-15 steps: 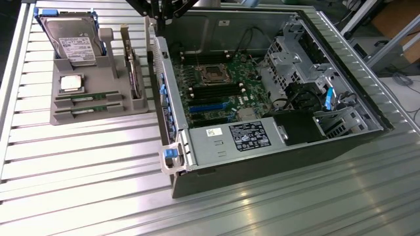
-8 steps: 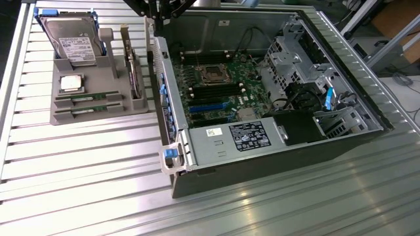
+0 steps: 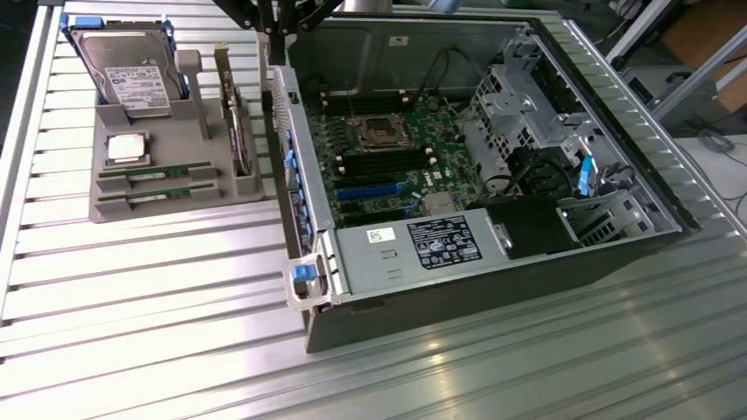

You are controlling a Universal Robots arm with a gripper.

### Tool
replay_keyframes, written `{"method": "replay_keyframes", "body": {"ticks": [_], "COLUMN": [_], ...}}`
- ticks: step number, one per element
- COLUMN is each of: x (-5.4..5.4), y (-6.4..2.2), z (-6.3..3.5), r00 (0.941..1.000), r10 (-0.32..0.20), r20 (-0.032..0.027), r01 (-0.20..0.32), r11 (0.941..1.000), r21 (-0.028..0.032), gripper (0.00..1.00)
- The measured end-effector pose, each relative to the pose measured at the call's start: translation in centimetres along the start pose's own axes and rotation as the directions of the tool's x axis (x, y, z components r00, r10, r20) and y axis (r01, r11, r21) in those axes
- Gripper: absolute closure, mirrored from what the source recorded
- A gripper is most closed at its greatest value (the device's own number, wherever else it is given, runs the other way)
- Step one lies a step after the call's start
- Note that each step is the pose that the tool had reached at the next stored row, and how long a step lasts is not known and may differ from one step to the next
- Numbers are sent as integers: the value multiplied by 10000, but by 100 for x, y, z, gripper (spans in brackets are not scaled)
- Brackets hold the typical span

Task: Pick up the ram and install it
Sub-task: 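Reach for the ram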

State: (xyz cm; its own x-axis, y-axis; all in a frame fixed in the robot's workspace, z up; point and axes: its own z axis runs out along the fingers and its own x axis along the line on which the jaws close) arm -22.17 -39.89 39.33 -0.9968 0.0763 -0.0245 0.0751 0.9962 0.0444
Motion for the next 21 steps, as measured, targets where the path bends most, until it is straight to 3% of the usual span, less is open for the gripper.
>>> {"method": "replay_keyframes", "body": {"ticks": [21], "x": [163], "y": [-12], "z": [-5], "r00": [10000], "r10": [-1], "r20": [0], "r01": [1], "r11": [10000], "r21": [0], "gripper": [89]}}
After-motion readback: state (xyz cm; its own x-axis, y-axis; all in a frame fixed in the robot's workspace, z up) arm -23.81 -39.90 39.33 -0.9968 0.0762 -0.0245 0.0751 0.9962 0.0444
